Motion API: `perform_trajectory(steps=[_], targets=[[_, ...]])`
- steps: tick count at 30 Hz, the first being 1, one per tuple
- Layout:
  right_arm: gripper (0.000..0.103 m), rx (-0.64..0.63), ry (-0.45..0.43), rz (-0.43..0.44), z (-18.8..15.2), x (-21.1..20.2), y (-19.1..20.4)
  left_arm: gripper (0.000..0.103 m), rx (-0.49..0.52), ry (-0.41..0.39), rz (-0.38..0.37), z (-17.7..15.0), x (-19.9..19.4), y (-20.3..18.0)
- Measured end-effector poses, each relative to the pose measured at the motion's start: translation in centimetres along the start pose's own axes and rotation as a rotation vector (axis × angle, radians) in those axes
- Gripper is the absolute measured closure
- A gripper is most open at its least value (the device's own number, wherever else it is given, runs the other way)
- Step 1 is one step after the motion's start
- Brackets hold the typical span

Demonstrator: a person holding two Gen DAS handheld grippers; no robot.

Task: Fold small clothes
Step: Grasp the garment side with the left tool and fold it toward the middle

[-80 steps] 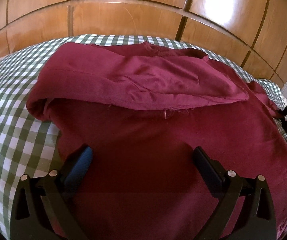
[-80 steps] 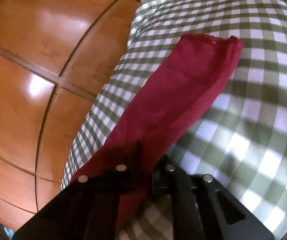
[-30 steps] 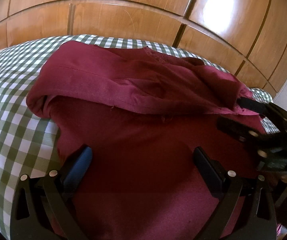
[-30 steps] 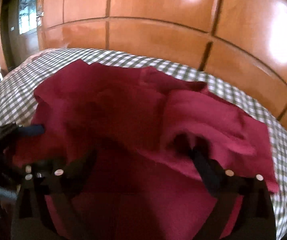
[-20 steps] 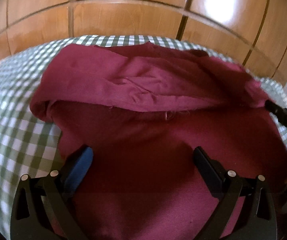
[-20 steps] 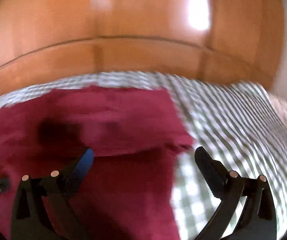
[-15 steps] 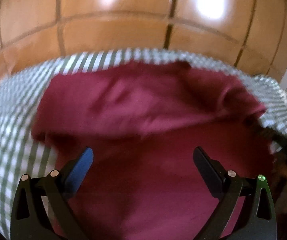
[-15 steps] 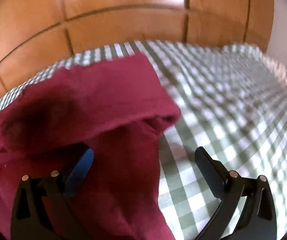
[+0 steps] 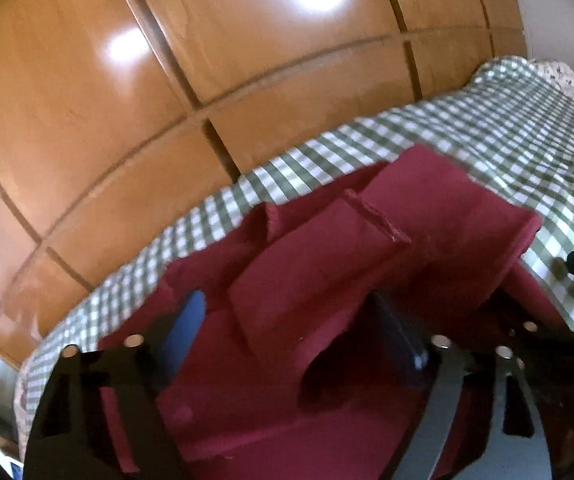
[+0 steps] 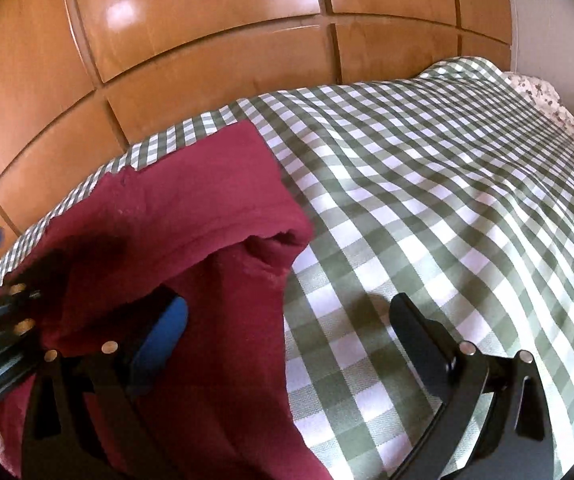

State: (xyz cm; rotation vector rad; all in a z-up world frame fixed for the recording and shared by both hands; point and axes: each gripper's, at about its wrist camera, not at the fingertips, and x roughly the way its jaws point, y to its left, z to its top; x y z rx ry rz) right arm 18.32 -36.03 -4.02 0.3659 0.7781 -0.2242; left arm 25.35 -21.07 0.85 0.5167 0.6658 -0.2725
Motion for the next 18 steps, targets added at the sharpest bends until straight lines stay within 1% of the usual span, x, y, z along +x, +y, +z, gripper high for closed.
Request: perform_trajectory(steps=[1,3,4,5,9,10,12,13,14,18], targets=[[0.002,0.002,-0.001,0.002,-0.1,0.0,0.0,0.029,-0.013,0.013,-0.012,-0.1,0.6,0.1],[0.002,0.008,-0.002,0.007,-0.1,0.1,-0.1,0.031,-0.049,0.029,-0.028,-0.2,1.1,0.4],[0.002,0.01,-0.002,0.009,-0.1,0.1,-0.1,0.036,-0.06,0.029,-0.036,-0.2,1.3,0.4],[0.002,0.011,-0.002,0.01,-0.1,0.1,-0.1,0.043,-0.066,0.031,-0.049,-0.3,1.5,0.4],[0.002,0.009,-0.001,0.009,-0.1,0.1,-0.1,0.057,-0.058,0.032,-0.073,-0.4,1.4,0.0],[0.002,0.01,-0.002,0.009,-0.1,0.1,-0.1,0.063,-0.061,0.027,-0.079,-0.4,1.3,0.0],[0.002,0.009,0.0,0.008,0.0,0.2,-0.1,0.071,-0.067,0.026,-0.094,-0.4,1.1,0.1],[0.002,0.009,-0.001,0.008,0.0,0.2,-0.1,0.076,-0.071,0.024,-0.101,-0.4,1.0,0.2],[0.002,0.01,-0.002,0.009,0.0,0.2,-0.1,0.079,-0.074,0.022,-0.105,-0.4,0.9,0.2],[0.002,0.009,-0.001,0.008,-0.1,0.2,-0.1,0.079,-0.1,0.013,-0.124,-0.4,0.4,0.8]])
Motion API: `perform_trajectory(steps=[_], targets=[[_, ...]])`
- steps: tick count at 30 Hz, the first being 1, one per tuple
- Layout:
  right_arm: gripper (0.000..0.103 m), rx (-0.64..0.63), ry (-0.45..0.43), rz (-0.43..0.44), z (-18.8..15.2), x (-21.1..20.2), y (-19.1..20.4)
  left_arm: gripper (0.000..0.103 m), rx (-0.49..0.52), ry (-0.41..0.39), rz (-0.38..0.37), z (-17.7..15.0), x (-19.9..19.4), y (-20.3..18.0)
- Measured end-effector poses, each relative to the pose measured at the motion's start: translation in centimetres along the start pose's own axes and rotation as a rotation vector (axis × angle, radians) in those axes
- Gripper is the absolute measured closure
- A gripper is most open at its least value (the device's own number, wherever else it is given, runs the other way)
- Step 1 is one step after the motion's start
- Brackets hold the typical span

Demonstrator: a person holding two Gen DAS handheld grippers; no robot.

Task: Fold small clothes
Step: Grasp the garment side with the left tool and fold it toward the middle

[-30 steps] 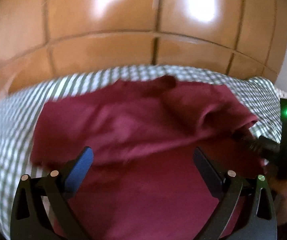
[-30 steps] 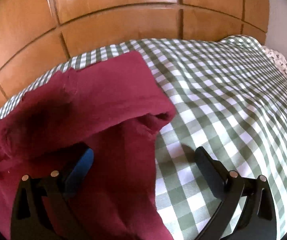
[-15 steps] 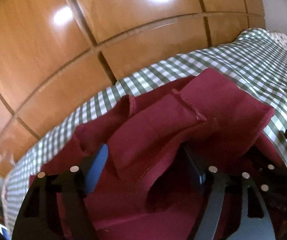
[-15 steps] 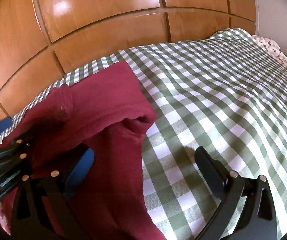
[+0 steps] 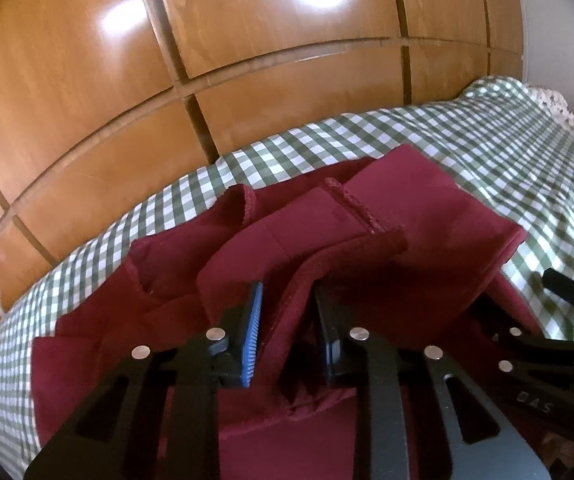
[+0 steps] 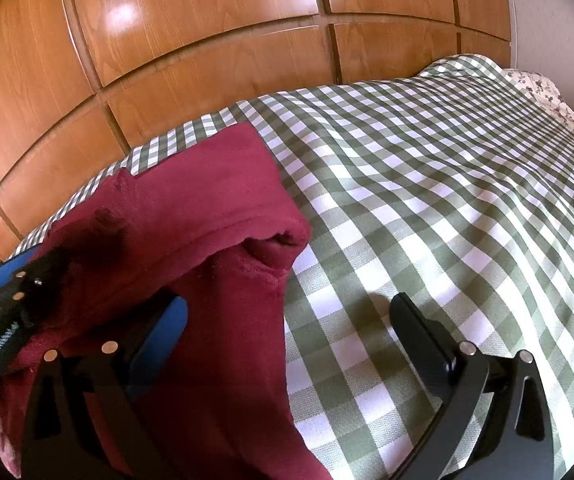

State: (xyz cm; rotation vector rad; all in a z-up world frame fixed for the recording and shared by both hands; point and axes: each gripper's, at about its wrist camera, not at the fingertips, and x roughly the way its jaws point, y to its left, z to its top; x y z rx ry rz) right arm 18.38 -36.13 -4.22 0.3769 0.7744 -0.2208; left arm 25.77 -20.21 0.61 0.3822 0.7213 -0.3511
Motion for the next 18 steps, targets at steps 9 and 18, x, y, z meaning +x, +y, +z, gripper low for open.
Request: perform_trajectory(steps=[9,18], targets=[[0.002,0.0,0.0,0.0,0.0,0.0,0.0,0.087,-0.048,-0.029,-0.011,0.1,-1.5,1.1],[0.002,-0.001,0.001,0.0,0.0,0.0,0.0,0.094,-0.109,-0.044,-0.008,-0.4,-2.6,2.9]])
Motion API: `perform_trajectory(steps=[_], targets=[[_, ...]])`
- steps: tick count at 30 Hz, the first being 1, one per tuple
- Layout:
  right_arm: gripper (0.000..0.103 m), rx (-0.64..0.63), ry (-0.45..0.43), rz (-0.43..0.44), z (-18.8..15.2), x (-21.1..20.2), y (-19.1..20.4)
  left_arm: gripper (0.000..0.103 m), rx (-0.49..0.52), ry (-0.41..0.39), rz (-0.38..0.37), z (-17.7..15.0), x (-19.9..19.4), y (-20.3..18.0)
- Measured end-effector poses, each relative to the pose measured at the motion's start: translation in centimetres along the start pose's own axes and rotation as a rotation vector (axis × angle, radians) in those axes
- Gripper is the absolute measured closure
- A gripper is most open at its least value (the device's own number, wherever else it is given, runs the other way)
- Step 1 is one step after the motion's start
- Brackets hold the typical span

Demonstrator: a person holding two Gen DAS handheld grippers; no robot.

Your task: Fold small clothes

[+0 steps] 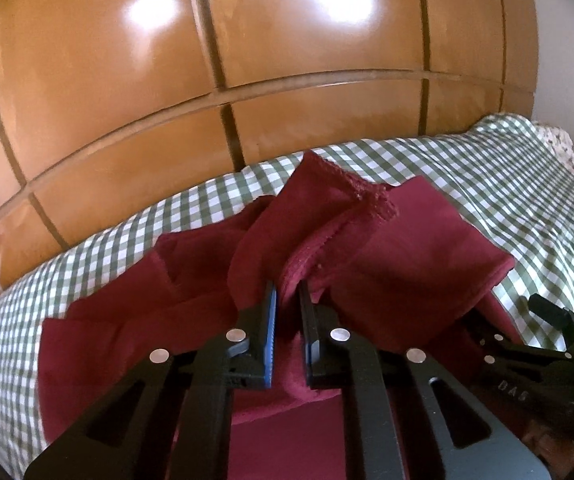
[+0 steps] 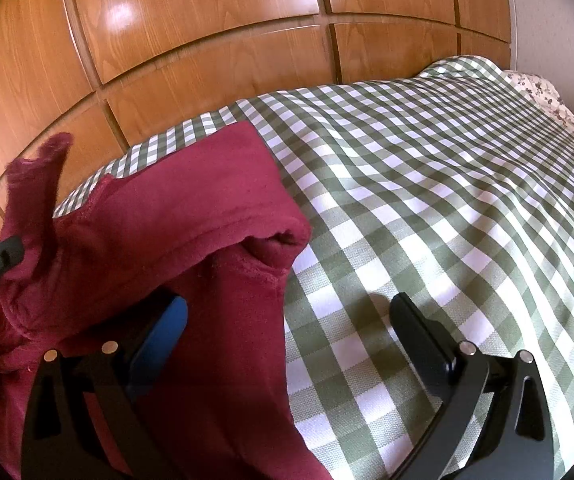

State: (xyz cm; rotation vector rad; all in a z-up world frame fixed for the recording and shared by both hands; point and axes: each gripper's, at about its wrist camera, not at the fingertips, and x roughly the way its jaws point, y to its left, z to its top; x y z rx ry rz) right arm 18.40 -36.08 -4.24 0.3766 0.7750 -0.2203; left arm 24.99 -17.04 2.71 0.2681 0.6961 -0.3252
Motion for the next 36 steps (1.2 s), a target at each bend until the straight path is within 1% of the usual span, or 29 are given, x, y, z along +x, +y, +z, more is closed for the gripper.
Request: perform_trajectory(steps=[2,4,6,9,10,11,12,14,15,16,19,20,21,22,23,24,26,28,29,31,32,33,34,36], targets=[[0.002,0.0,0.0,0.0,0.0,0.0,0.0,0.094,-0.027,-0.001,0.003,-0.4,-0.1,0.8],[0.002,0.0,0.0,0.001,0.0,0.0,0.0,0.094,-0.079,-0.005,0.005,-1.0,-0.3,2.0],[0.002,0.001,0.0,0.001,0.0,0.0,0.0,0.094,-0.175,0.0,0.01,-1.9,-0.3,4.2],[0.002,0.001,0.0,0.0,0.0,0.0,0.0,0.093,-0.316,0.009,-0.025,-3.7,0.0,7.3],[0.002,0.001,-0.001,0.001,0.0,0.0,0.0,0.083,-0.376,0.018,-0.027,-4.8,0.2,8.6],[0.002,0.001,-0.001,0.001,0.0,0.0,0.0,0.073,-0.411,0.021,-0.038,-5.4,0.2,9.4],[0.002,0.001,-0.001,0.001,0.0,0.0,0.0,0.066,-0.453,0.024,-0.051,-6.1,0.2,10.2],[0.002,0.001,-0.002,0.003,0.0,0.0,0.0,0.034,-0.556,0.017,-0.058,-7.7,0.1,11.9],[0.002,0.001,-0.001,0.002,0.0,0.0,0.0,0.03,-0.612,-0.006,-0.071,-8.3,-0.1,12.8],[0.002,0.001,-0.001,0.002,0.0,0.0,0.0,0.029,-0.652,-0.023,-0.085,-8.6,-0.2,13.3],[0.002,0.001,-0.001,0.002,0.0,0.0,0.0,0.029,-0.77,-0.03,-0.135,-9.2,0.2,15.0],[0.002,0.001,-0.001,0.002,0.0,0.0,0.0,0.03,-0.795,-0.027,-0.144,-9.1,0.5,15.3],[0.002,0.001,-0.001,0.002,0.0,0.0,0.0,0.035,-0.813,-0.019,-0.146,-9.0,0.9,15.6],[0.002,0.001,-0.002,0.002,0.0,0.0,0.0,0.062,-0.816,-0.008,-0.152,-8.8,1.2,15.7],[0.002,0.002,-0.002,0.003,0.0,0.0,0.0,0.093,-0.809,0.011,-0.159,-8.5,1.5,15.8],[0.002,0.002,-0.002,0.003,0.0,0.0,0.0,0.093,-0.784,0.032,-0.151,-8.0,1.6,15.7],[0.002,0.002,-0.004,0.003,0.0,0.0,0.0,0.093,-0.772,-0.026,-0.135,-7.9,0.6,16.3],[0.002,0.003,-0.005,0.004,0.0,0.0,0.0,0.093,-0.765,-0.044,-0.098,-8.3,-0.1,16.8],[0.002,0.001,-0.004,0.002,0.0,0.0,0.0,0.093,-0.749,-0.033,-0.071,-8.7,0.0,16.8],[0.002,0.0,-0.003,0.001,0.0,-0.1,0.0,0.093,-0.706,0.025,-0.021,-9.9,1.0,16.6],[0.002,0.0,-0.004,0.002,0.0,-0.1,0.0,0.092,-0.697,0.045,-0.017,-10.6,1.5,16.5],[0.002,0.003,-0.003,0.005,0.0,-0.1,0.0,0.092,-0.693,0.058,-0.029,-11.5,2.1,16.2],[0.002,0.005,-0.003,0.008,0.0,-0.1,-0.1,0.089,-0.695,0.051,-0.033,-12.0,2.2,16.1],[0.002,0.012,0.0,0.016,0.1,-0.2,-0.2,0.089,-0.7,0.037,-0.039,-12.2,2.1,16.3]])
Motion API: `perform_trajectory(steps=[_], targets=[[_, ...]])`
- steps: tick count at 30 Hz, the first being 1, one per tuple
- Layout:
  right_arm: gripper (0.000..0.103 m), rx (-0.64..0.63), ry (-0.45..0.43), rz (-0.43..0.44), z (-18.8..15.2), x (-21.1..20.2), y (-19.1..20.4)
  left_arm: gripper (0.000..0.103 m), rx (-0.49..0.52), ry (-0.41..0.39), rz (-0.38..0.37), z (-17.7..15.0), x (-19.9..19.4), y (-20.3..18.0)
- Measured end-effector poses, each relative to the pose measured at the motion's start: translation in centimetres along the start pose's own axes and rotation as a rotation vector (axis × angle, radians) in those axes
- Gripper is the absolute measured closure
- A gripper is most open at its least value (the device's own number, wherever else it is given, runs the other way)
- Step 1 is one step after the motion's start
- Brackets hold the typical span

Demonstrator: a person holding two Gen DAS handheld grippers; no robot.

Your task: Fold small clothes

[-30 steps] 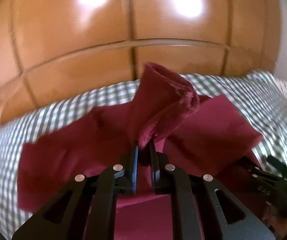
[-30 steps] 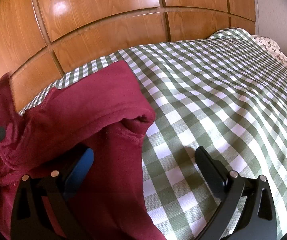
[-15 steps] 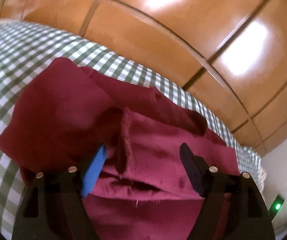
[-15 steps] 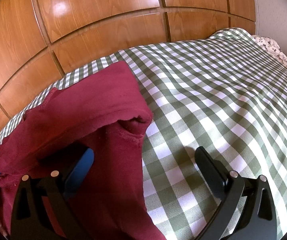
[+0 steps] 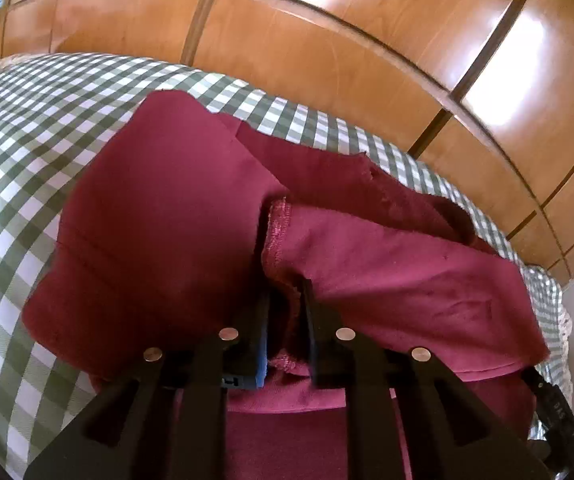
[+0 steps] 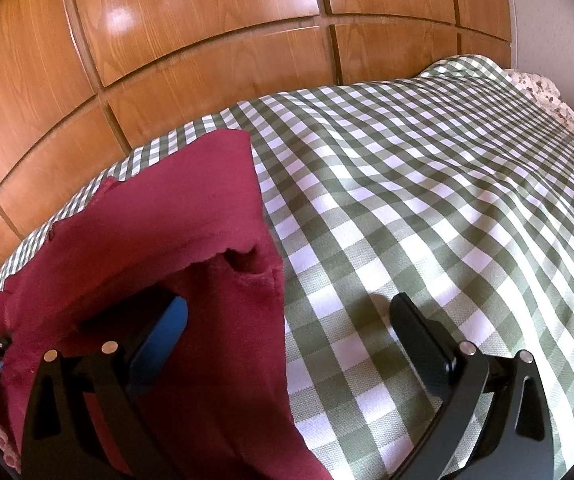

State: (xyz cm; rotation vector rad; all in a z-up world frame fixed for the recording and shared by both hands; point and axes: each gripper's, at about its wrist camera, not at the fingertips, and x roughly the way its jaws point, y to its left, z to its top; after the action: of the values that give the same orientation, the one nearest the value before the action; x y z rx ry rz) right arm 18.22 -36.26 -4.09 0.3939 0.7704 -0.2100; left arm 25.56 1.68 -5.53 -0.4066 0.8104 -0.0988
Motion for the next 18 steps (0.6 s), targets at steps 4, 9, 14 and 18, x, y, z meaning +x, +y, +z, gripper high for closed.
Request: perform_trajectory(steps=[4,9,14,18], targets=[[0.002,0.044,0.022,0.013,0.9,0.1,-0.6,0.089,0.008,-0.008,0.0,-0.2,0.0,0.0],[0.003,0.086,0.038,-0.078,3.5,1.9,-2.1,0.088,0.014,-0.001,0.009,-0.1,0.4,0.0],[0.002,0.122,0.026,-0.196,3.5,2.6,-4.4,0.085,0.011,0.0,-0.015,-0.1,0.4,0.1],[0.002,0.054,0.034,-0.286,3.3,3.4,-3.1,0.085,0.019,0.003,-0.006,-0.1,0.7,0.0]])
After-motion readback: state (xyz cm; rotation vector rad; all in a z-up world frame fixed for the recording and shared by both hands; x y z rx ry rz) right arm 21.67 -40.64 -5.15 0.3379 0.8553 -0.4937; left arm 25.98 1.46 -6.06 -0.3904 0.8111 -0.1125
